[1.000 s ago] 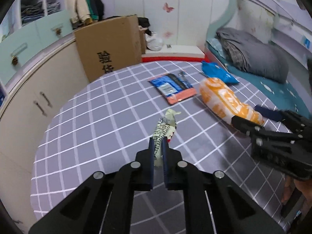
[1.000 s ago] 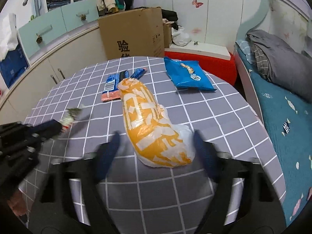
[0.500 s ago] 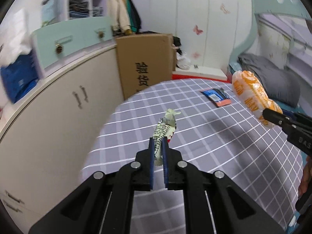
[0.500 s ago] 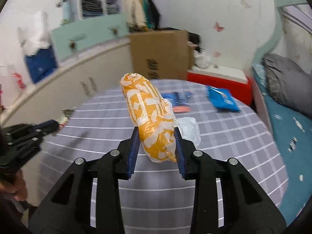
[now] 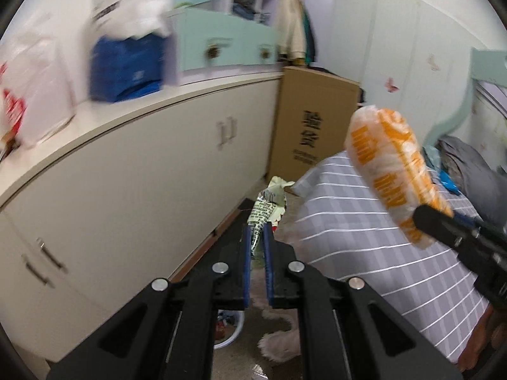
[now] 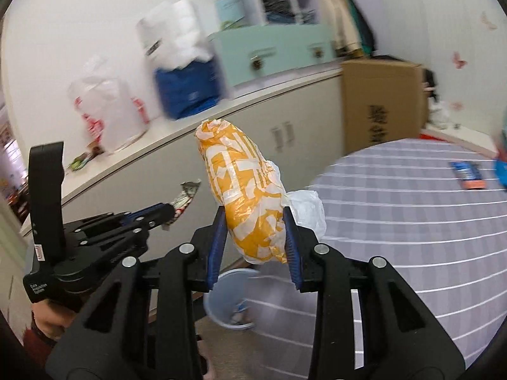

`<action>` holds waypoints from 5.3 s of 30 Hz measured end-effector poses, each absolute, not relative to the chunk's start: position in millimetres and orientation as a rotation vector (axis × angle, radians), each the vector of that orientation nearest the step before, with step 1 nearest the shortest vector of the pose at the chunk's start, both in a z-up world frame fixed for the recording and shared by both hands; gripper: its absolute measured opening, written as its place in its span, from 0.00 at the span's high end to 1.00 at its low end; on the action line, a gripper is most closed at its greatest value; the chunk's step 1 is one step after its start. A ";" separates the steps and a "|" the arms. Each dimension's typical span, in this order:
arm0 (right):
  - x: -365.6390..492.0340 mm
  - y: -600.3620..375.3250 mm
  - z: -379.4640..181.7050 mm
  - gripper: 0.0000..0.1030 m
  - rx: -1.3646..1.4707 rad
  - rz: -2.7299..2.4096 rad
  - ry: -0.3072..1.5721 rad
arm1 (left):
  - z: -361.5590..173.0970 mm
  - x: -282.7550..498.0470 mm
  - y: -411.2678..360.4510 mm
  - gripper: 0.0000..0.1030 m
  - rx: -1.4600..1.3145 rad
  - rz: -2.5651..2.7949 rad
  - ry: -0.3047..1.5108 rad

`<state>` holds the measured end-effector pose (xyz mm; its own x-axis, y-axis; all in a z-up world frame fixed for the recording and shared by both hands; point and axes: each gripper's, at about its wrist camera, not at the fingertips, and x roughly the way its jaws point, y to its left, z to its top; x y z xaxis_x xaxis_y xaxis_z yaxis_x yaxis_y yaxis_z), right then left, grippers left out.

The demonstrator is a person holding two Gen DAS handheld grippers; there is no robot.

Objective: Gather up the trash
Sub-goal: 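Carry the wrapper and bread bag over the bin and open both tools, then grasp the blue-orange snack packet with the left tool while the right tool grasps the blue cookie bag, then carry the blue packet and blue cookie bag toward the trash bin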

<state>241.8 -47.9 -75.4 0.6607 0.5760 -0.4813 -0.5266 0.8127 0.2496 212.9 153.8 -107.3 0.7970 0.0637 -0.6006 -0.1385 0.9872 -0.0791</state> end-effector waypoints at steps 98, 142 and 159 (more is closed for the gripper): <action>337.7 -327.2 -82.6 0.23 0.219 0.094 0.543 | -107.1 405.5 -117.6 0.23 -0.037 -0.239 0.844; 467.7 -371.3 -131.1 0.87 0.059 0.060 0.813 | -127.7 489.5 -154.6 0.96 0.010 -0.254 0.896; 367.0 -112.1 -63.5 0.87 0.030 0.483 0.655 | -78.4 344.4 102.5 0.96 -0.213 -0.067 0.767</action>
